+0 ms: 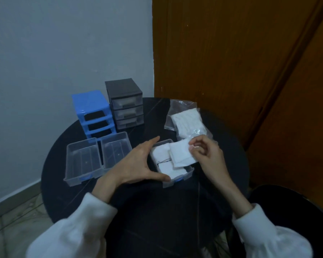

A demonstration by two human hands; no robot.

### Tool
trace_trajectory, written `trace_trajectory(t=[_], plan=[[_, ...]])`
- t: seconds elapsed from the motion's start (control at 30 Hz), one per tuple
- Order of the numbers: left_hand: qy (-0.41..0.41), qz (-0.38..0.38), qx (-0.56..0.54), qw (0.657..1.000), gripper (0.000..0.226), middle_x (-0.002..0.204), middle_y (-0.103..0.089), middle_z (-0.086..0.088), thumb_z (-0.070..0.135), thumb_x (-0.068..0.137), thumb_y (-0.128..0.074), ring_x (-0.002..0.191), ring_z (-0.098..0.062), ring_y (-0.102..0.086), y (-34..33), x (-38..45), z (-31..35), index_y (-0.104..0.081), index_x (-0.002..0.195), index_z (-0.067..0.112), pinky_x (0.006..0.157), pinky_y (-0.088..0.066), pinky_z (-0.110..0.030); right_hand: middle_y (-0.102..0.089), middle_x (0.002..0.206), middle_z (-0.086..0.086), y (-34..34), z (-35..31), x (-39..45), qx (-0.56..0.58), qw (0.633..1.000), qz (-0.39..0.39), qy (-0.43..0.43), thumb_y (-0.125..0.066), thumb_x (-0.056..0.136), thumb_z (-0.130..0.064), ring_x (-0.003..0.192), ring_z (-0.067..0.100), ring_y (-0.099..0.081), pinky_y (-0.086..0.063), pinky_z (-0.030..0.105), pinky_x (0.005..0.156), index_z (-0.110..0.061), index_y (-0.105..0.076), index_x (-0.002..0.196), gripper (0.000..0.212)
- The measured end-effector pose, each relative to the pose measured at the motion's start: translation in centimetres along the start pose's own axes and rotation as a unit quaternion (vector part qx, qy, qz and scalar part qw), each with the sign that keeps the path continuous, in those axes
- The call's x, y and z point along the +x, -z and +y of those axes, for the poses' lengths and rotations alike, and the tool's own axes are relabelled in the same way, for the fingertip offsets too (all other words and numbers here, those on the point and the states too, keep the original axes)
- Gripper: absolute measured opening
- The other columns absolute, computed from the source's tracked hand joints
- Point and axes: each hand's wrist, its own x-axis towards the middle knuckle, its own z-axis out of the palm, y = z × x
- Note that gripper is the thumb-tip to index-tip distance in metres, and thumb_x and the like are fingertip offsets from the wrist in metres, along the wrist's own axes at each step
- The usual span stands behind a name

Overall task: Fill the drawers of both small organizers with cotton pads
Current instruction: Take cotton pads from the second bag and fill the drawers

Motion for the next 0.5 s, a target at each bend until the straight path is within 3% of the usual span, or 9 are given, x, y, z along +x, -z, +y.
trace_trajectory(t=[0.13,0.27,0.5], plan=[[-0.002,-0.011,0.011,1.000,0.122,0.153,-0.023,0.002,0.050,0.059,-0.083,0.137,-0.010,-0.023,-0.3,0.4,-0.2,-0.006,0.150,0.024,0.107,-0.015,-0.017,-0.055,0.067,-0.005,-0.9,0.1,-0.1,-0.019,0.997,-0.066,-0.027,-0.060,0.086,-0.003,0.064,-0.003,-0.054,-0.044,0.011,0.062,-0.015,-0.061,0.089,0.013],[-0.004,-0.012,0.003,1.000,0.122,0.151,-0.026,0.002,0.051,0.058,-0.083,0.135,-0.009,-0.024,-0.4,0.5,-0.5,-0.006,0.150,0.026,0.106,-0.018,-0.019,-0.049,0.061,-0.005,-1.5,0.2,-0.2,-0.024,0.997,-0.074,-0.031,-0.061,0.086,-0.003,0.057,-0.002,-0.049,-0.042,0.013,0.058,-0.013,-0.063,0.092,0.012],[-0.004,0.006,-0.012,1.000,0.122,0.150,-0.027,0.005,0.057,0.055,-0.082,0.133,-0.006,-0.026,-0.8,0.4,-1.1,-0.008,0.149,0.030,0.105,-0.019,-0.019,-0.061,0.084,0.007,-1.4,-0.6,-0.6,-0.104,0.990,-0.090,0.009,-0.060,0.086,-0.004,0.075,0.017,-0.059,-0.048,0.014,0.062,-0.014,-0.063,0.093,0.012]])
